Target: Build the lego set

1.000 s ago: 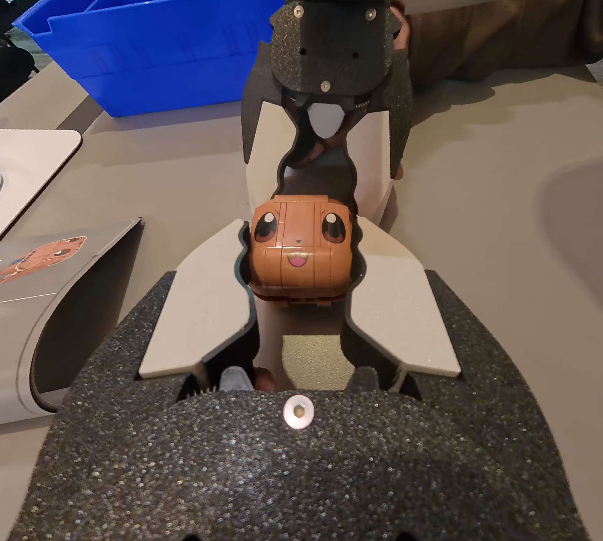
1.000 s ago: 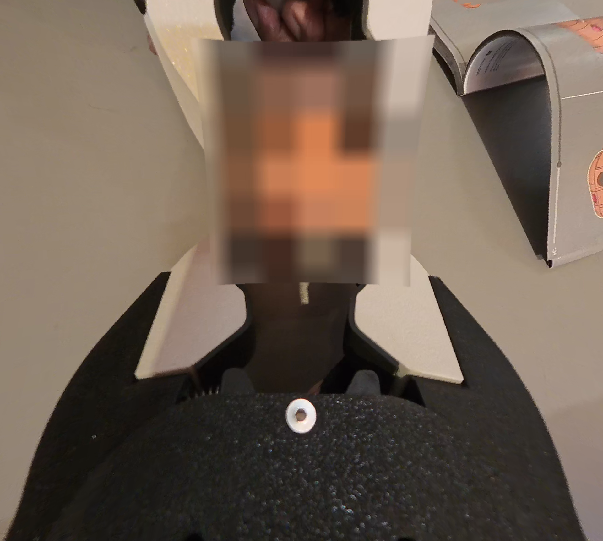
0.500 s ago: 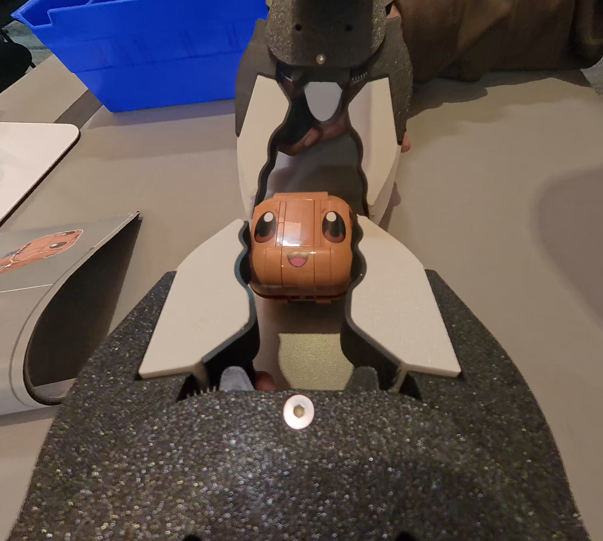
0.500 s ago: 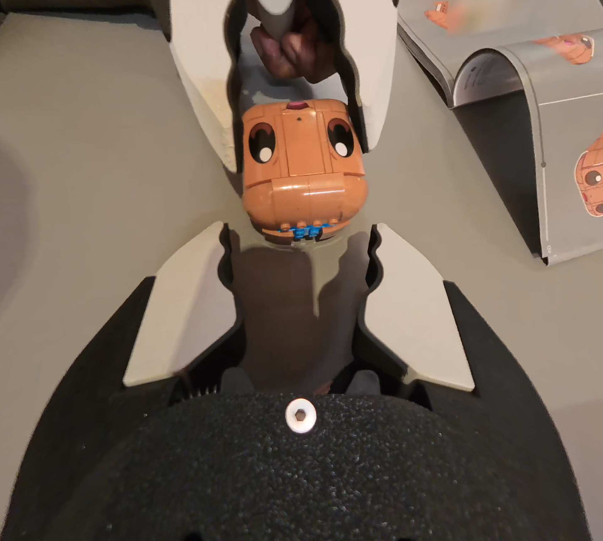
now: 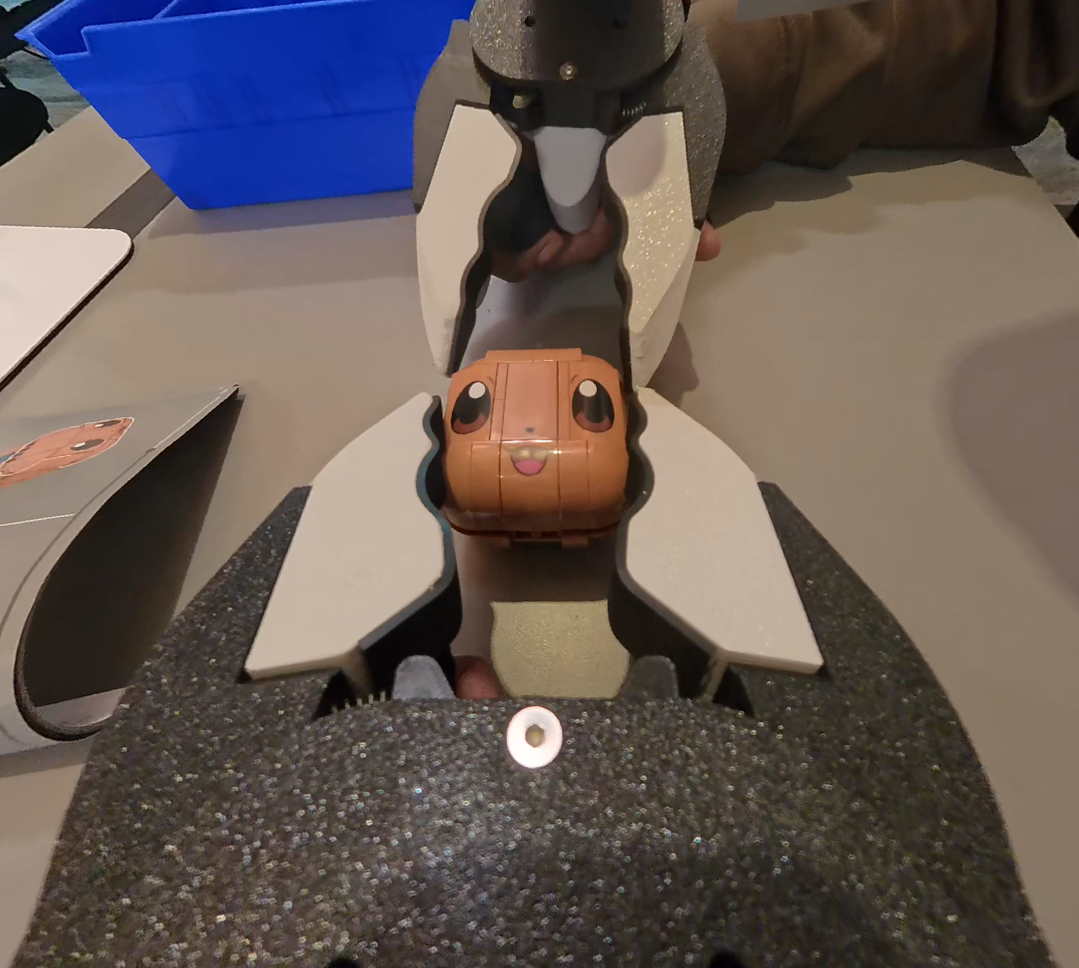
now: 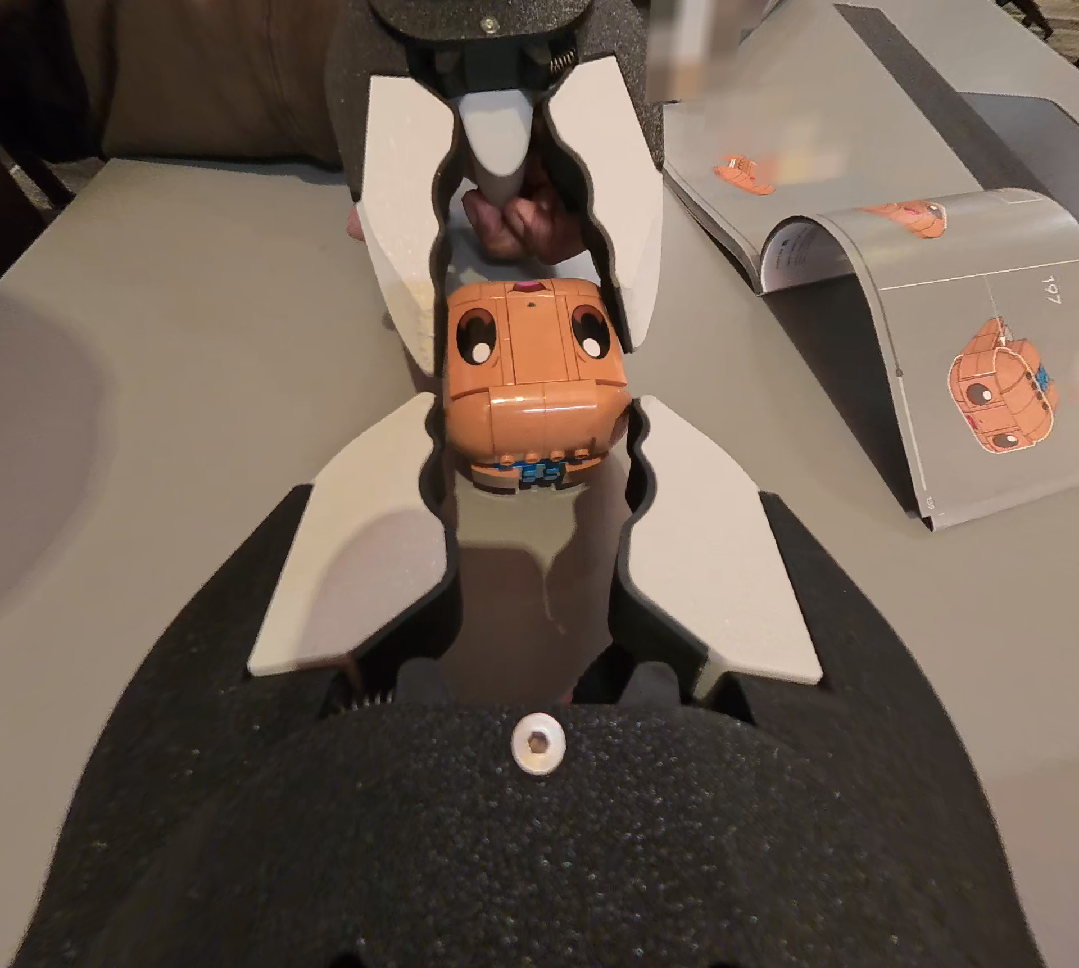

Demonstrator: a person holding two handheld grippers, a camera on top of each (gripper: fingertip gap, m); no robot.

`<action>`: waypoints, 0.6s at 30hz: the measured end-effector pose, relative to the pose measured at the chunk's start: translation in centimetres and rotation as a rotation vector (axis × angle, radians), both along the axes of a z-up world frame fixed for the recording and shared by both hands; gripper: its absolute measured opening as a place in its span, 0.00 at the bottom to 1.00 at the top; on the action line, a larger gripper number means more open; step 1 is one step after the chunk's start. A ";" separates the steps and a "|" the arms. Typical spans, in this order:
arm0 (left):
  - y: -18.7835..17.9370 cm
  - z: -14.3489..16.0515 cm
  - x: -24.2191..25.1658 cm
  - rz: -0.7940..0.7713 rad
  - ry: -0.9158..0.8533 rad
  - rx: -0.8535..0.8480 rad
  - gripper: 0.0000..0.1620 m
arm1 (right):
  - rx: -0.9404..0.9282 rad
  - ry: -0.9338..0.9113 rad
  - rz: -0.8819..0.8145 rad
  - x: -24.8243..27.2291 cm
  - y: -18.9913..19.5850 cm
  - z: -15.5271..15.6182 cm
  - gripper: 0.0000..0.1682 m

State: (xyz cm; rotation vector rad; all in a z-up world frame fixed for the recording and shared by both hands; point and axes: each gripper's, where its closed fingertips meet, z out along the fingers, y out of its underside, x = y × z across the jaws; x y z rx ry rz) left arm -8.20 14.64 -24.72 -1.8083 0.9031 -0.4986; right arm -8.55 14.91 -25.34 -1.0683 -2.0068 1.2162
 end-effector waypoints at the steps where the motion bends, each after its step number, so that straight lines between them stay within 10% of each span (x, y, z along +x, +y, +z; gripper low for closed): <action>1: -0.2 0.0 0.1 -0.010 -0.009 -0.001 0.38 | 0.000 -0.004 0.002 0.0 0.0 -0.1 0.35; 18: -0.9 0.2 -1.3 -0.004 -0.079 -0.038 0.34 | 0.000 -0.048 0.006 0.0 0.0 -0.6 0.35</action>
